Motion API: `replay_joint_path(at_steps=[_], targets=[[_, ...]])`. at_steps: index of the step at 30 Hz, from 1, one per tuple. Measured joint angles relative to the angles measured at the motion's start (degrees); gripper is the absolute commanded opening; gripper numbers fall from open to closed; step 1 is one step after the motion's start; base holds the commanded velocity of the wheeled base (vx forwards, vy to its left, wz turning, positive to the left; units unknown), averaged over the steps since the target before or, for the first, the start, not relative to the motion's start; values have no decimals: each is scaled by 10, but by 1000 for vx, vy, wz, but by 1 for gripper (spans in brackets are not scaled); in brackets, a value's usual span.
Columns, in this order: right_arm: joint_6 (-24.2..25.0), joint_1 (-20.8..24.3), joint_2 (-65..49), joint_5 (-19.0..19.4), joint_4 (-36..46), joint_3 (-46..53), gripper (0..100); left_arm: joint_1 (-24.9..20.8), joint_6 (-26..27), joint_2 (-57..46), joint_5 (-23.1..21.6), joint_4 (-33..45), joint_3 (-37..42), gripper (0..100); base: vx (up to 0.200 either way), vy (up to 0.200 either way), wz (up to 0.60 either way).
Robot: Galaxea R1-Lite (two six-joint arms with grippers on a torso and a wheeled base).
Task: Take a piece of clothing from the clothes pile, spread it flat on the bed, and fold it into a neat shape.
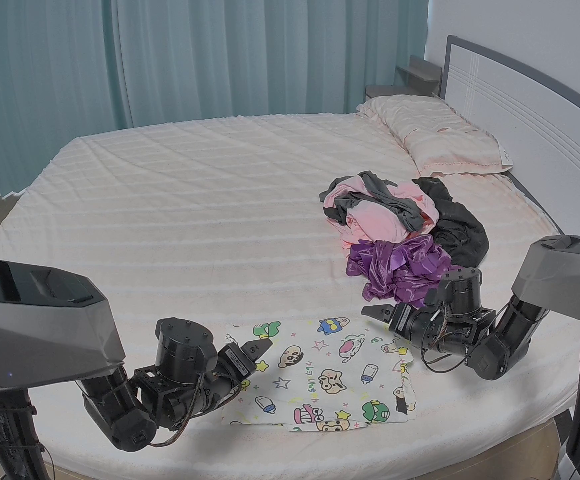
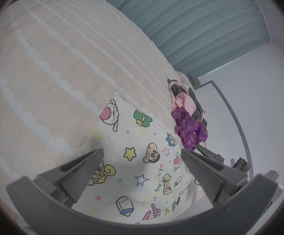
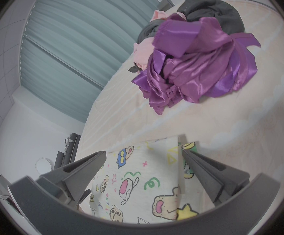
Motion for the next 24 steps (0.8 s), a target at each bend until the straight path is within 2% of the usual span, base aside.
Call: replay_joint_path(at_steps=[11, 12, 24], targets=[[1, -1, 13, 1, 2, -9, 100, -1, 0, 1, 0, 0, -1, 100, 0, 0, 0], [2, -1, 15, 1, 3, -13, 0, -1, 0, 1, 0, 0, -1, 100, 0, 0, 0], [8, -16, 36, -1, 1, -35, 0, 0, 0, 2, 0, 0, -1, 100, 0, 0, 0]])
